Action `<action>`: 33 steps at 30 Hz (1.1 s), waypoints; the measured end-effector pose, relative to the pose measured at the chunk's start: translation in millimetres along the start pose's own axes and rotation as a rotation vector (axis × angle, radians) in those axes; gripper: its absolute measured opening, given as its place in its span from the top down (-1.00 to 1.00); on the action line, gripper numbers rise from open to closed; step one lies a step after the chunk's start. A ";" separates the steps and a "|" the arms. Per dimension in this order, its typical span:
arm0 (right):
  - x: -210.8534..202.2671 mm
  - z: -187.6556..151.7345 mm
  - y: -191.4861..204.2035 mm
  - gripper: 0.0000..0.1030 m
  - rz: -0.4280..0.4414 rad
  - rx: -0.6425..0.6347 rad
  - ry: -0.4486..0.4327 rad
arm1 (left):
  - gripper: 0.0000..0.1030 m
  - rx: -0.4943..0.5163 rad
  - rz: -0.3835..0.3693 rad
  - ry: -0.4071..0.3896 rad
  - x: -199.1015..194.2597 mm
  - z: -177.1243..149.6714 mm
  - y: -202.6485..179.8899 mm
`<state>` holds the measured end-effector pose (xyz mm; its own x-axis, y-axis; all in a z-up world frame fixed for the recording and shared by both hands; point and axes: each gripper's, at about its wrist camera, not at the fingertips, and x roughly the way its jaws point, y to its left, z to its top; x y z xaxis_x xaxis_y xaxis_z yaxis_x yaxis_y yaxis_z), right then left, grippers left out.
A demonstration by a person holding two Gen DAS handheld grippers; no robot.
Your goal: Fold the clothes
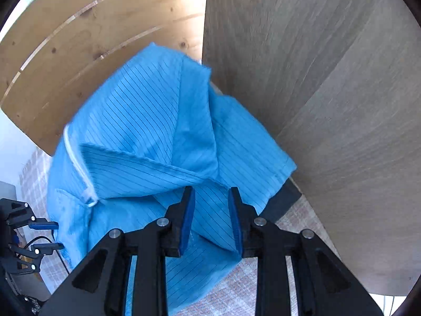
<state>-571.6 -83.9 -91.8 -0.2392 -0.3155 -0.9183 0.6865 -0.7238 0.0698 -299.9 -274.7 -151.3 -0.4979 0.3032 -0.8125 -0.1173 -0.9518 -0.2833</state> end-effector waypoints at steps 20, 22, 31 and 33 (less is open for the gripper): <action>-12.8 46.0 26.6 0.47 -0.160 -0.061 -0.161 | 0.54 -0.009 0.036 -0.139 -15.1 19.1 17.3; -32.4 22.3 30.3 0.43 -0.057 -0.030 -0.187 | 0.54 -0.006 0.047 -0.153 -20.7 21.3 21.6; 77.4 19.9 75.1 0.36 -0.116 -0.096 0.025 | 0.49 0.084 0.090 -0.130 3.0 42.1 11.5; 67.6 15.5 72.0 0.36 -0.115 -0.070 0.004 | 0.49 0.073 0.095 -0.120 1.4 38.3 14.8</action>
<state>-549.1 -166.9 -142.9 -0.3165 -0.2302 -0.9203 0.7011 -0.7103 -0.0635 -335.2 -290.1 -137.1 -0.6079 0.2084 -0.7662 -0.1252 -0.9780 -0.1666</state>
